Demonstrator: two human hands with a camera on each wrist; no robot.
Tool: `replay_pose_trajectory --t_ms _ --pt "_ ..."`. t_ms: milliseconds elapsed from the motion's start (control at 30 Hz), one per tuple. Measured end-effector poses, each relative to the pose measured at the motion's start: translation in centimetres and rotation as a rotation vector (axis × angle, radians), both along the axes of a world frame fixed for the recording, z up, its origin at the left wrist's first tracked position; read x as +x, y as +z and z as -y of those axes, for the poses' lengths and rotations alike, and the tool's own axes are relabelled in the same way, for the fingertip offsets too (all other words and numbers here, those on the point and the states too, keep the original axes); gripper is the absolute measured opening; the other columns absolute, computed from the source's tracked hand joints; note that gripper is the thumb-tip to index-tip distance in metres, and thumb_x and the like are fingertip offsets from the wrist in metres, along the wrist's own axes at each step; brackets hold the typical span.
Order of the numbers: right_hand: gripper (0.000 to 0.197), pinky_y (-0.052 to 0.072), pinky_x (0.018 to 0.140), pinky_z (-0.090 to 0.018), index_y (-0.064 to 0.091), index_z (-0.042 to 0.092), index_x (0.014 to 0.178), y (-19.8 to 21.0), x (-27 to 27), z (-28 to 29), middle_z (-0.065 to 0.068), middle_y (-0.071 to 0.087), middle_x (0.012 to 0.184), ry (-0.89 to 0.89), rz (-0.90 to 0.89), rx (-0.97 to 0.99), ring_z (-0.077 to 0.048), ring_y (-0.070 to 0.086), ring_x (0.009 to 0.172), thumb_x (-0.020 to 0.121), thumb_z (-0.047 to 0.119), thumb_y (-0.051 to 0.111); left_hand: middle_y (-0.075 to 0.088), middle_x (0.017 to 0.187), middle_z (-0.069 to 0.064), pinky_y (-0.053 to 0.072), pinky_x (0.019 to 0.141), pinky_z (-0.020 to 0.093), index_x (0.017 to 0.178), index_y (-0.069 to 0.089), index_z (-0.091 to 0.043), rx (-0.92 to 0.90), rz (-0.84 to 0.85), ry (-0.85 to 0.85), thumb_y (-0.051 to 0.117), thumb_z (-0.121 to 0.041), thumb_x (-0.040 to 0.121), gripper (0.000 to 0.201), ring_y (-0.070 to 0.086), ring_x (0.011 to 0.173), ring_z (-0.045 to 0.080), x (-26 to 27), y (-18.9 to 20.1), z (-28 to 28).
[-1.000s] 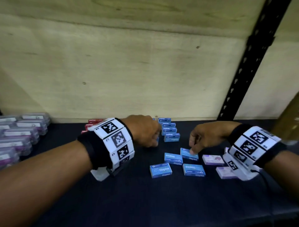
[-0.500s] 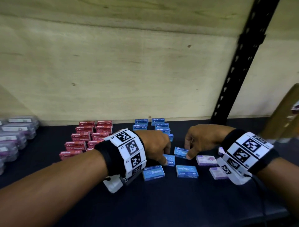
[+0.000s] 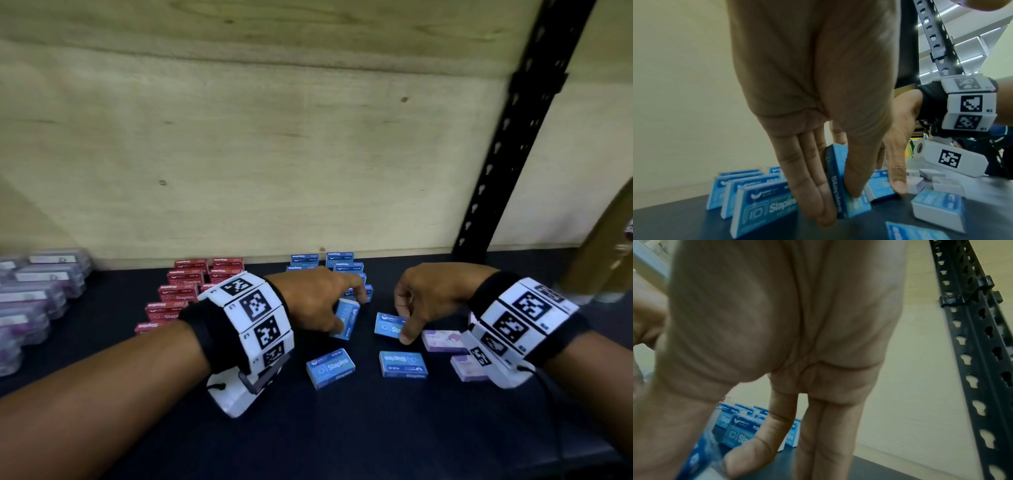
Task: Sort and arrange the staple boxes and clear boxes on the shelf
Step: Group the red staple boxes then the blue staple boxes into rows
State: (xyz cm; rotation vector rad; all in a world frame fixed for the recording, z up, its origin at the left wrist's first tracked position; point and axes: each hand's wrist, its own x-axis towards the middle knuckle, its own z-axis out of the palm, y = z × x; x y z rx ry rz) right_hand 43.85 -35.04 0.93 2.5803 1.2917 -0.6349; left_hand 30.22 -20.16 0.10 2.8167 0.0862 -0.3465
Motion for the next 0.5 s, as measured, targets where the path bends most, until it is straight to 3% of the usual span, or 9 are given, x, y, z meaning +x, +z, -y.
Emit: replay_pose_trajectory --t_ms 67,200,367,500 --pt "0.031 0.048 0.077 -0.026 0.069 0.024 0.083 -0.1 -0.1 -0.1 0.009 0.07 0.087 0.014 0.004 -0.001 -0.007 0.058 0.078 0.067 0.043 0.086 0.059 0.092 -0.005 0.048 0.072 0.028 0.122 0.048 -0.034 -0.009 -0.002 0.024 0.065 -0.024 0.09 0.038 0.057 0.08 0.012 -0.7 0.1 -0.4" --pt "0.023 0.046 0.08 -0.027 0.067 0.028 0.091 -0.5 0.0 -0.3 0.012 0.065 0.091 0.027 0.009 0.023 -0.009 0.059 0.086 0.076 0.038 0.08 0.057 0.089 -0.008 0.04 0.069 0.025 0.119 0.048 -0.024 0.056 -0.004 0.066 0.056 -0.028 0.095 0.026 0.054 0.082 0.015 -2.1 0.2 -0.8" --pt "0.023 0.043 0.078 -0.027 0.06 0.031 0.105 -0.8 0.6 -0.8 0.017 0.055 0.084 0.028 0.009 0.056 -0.012 0.056 0.087 0.086 0.033 0.072 0.056 0.123 0.008 0.04 0.076 0.03 0.13 0.041 -0.015 0.262 -0.103 0.109 0.045 -0.031 0.099 0.035 0.055 0.1 0.024 -3.8 0.4 -0.9" --pt "0.024 0.046 0.08 -0.03 0.058 0.031 0.099 -1.2 0.6 -1.2 0.013 0.058 0.086 0.008 0.029 0.047 -0.013 0.057 0.085 0.083 0.041 0.074 0.054 0.124 0.007 0.041 0.077 0.033 0.125 0.044 -0.019 0.367 -0.145 0.136 0.047 -0.034 0.098 0.031 0.056 0.108 0.028 -4.5 0.0 -0.8"
